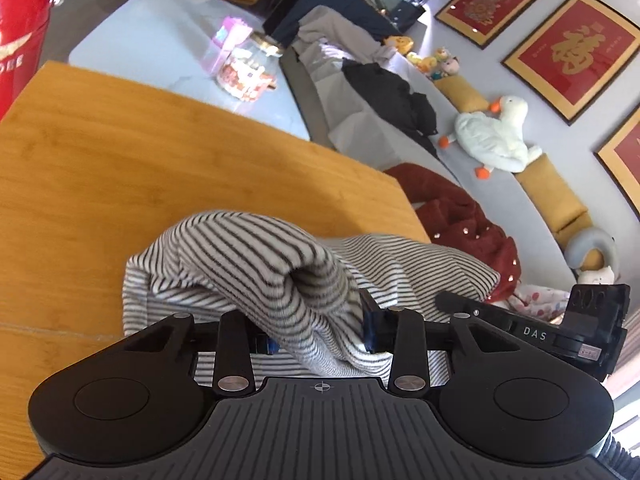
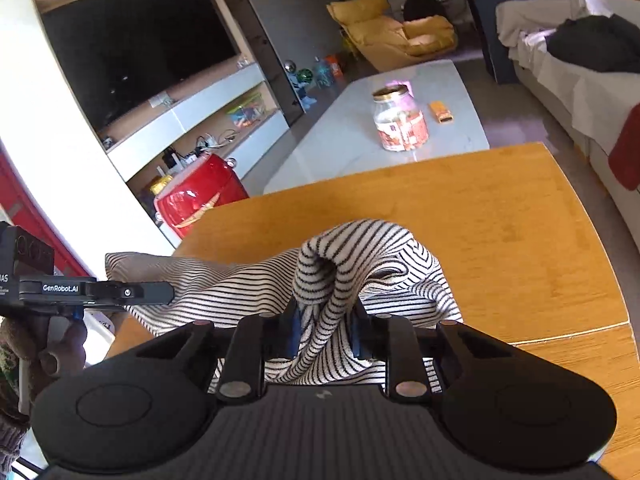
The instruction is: Fold clothes
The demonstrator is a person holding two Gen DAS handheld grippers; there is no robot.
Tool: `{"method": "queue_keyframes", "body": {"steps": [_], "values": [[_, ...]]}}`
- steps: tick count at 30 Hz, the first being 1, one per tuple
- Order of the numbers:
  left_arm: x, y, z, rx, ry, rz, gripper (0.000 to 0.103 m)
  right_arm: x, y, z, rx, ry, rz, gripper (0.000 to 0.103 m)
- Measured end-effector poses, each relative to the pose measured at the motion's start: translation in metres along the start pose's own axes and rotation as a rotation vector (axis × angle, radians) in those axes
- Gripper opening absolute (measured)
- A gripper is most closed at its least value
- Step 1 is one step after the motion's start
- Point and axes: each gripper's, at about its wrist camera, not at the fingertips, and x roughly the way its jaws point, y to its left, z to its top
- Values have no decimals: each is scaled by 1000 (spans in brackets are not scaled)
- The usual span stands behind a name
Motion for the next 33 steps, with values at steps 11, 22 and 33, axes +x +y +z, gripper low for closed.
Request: {"method": "queue_keyframes", "body": {"steps": [11, 22, 33], "values": [[-52, -20, -85, -10, 82, -24, 40, -37, -11, -86, 102, 146, -11, 25], [-86, -15, -75, 20, -8, 45, 81, -71, -5, -61, -22, 37, -27, 85], [-83, -54, -66, 76, -116, -96, 99, -49, -5, -27, -117, -96, -222, 103]]}}
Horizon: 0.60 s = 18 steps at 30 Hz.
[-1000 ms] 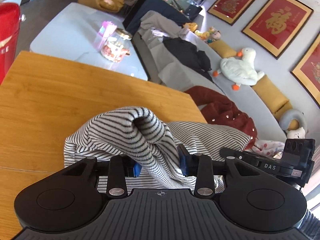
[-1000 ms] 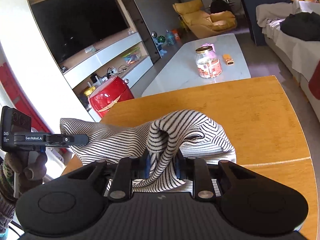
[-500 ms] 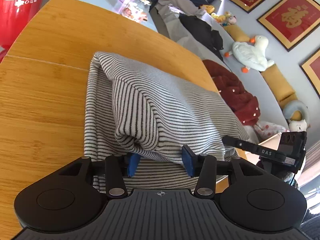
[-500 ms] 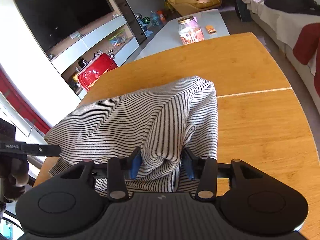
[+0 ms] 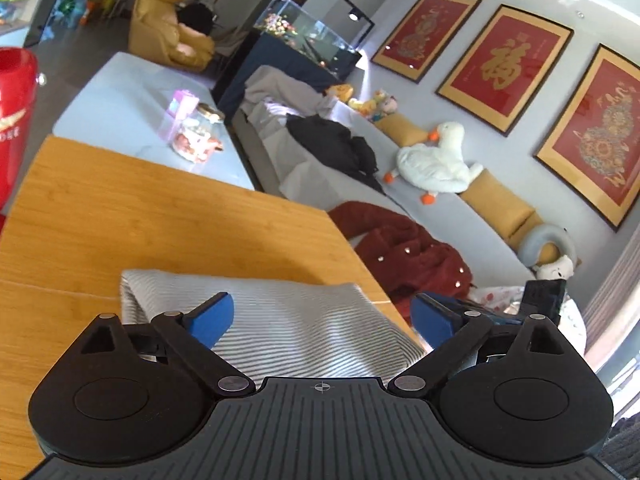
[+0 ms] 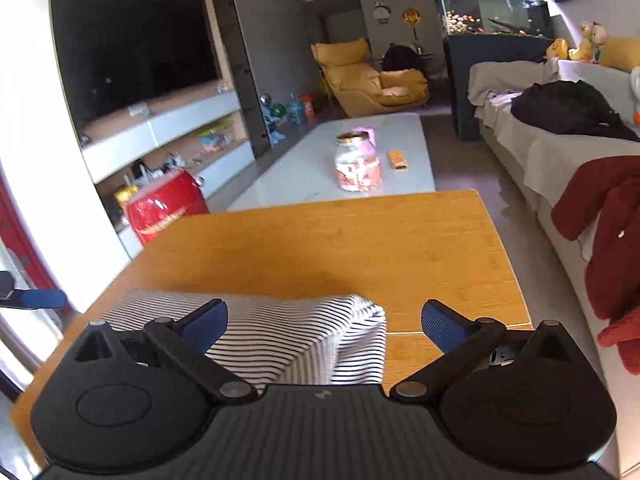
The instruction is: Fold clothes
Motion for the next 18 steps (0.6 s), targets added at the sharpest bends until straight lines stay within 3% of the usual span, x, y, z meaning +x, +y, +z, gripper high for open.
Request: {"method": "queue_keyframes", "body": {"steps": [2, 4, 5, 13, 18], "values": [[27, 7, -14, -44, 83, 24, 99, 28, 4, -10, -69, 114, -108, 103], [53, 14, -29, -87, 166, 48, 99, 42, 10, -27, -156, 163, -152, 103], [60, 16, -33, -87, 183, 54, 99, 40, 13, -31, -165, 140, -161, 103], [78, 31, -22, -15, 144, 75, 103, 31, 24, -39, -155, 110, -162, 103], [102, 55, 13, -71, 61, 145, 103, 19, 37, -36, -210, 101, -109, 103]]}}
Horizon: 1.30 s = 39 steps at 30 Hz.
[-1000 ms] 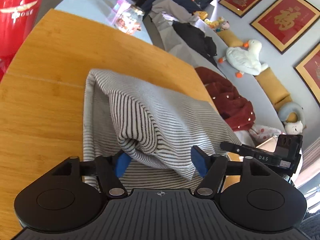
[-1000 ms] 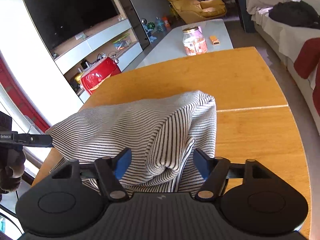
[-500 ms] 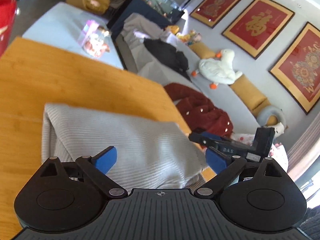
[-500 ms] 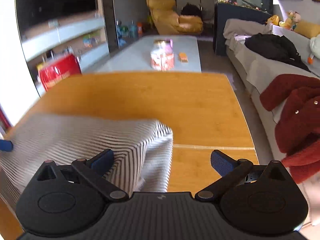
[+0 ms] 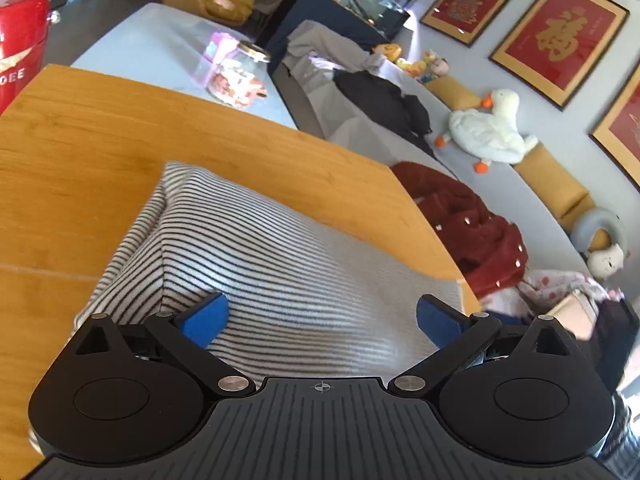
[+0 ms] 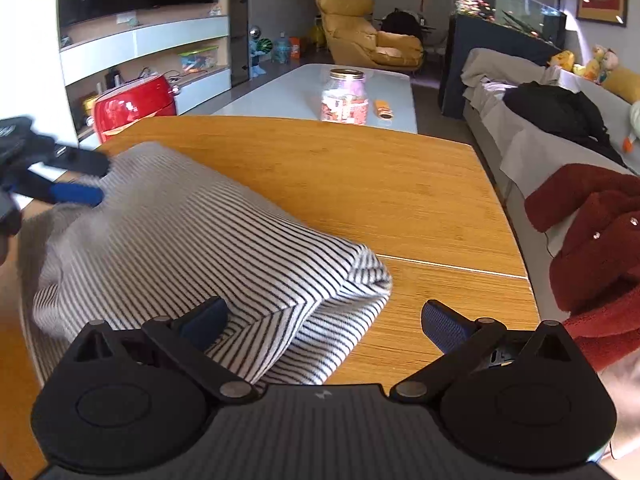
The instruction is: Fold clothes
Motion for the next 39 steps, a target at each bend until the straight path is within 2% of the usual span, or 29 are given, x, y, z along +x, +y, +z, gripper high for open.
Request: {"method": "queue_keyframes", "body": {"steps": [3, 6, 8, 10, 13, 15, 18, 28, 34, 39], "values": [[7, -2, 16, -33, -8, 29, 103, -8, 6, 3, -34, -10, 29, 103], [-4, -19, 11, 41, -21, 40, 103, -15, 13, 5, -68, -21, 58, 103], [-15, -32, 2, 77, -8, 0, 103, -16, 2, 13, -18, -49, 58, 103], [-21, -41, -9, 82, 27, -45, 103, -7, -8, 20, 21, -52, 37, 103], [-21, -49, -28, 62, 95, -90, 103, 19, -4, 17, -26, -9, -25, 103], [-16, -48, -39, 49, 132, -89, 103, 28, 0, 12, -58, -2, -58, 103], [-11, -42, -45, 51, 138, -76, 103, 30, 11, 3, -109, -25, -96, 103], [23, -36, -17, 81, 101, -59, 103, 13, 17, -10, -58, -13, -95, 103], [47, -31, 7, 94, 100, -69, 103, 11, 15, -15, 31, 8, -18, 103], [49, -31, 11, 103, 110, -61, 103, 13, 13, -17, 105, 21, 38, 103]]}}
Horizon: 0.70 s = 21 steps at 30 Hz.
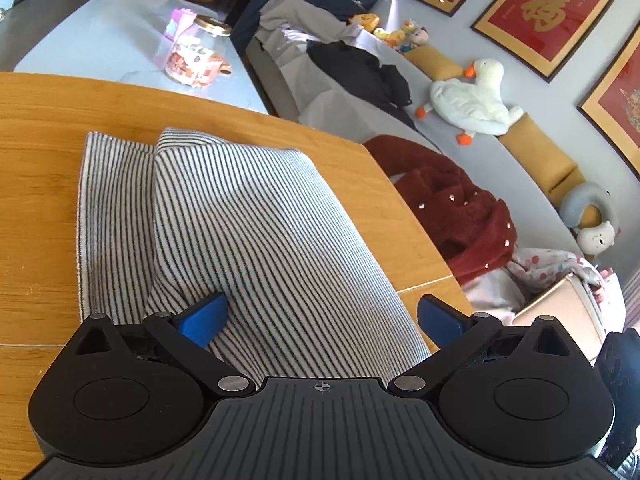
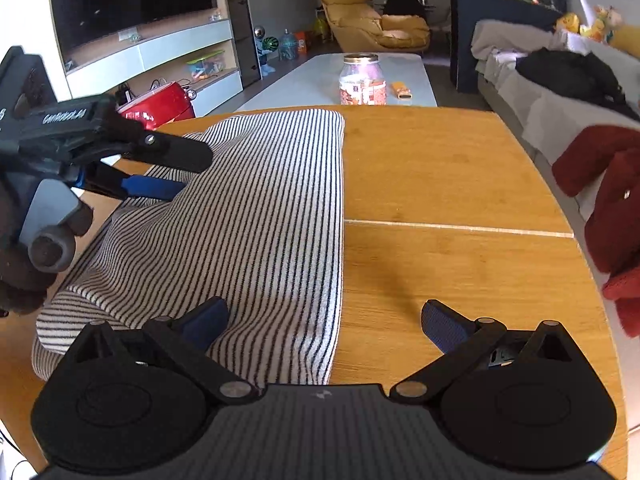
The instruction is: Fold clothes
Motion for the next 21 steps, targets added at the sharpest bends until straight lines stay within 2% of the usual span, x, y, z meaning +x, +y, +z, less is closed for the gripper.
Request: {"method": "queue_keyframes", "body": {"steps": [9, 18, 21], "values": [[-45, -29, -46, 218, 15, 194, 103, 2, -5, -4, 133, 27, 102, 103], [-65, -38, -88, 307, 86, 232, 103, -9, 1, 24, 36, -62, 141, 103], [-67, -35, -92, 286, 91, 231, 103, -13, 20, 34, -89, -142, 74, 102]]}}
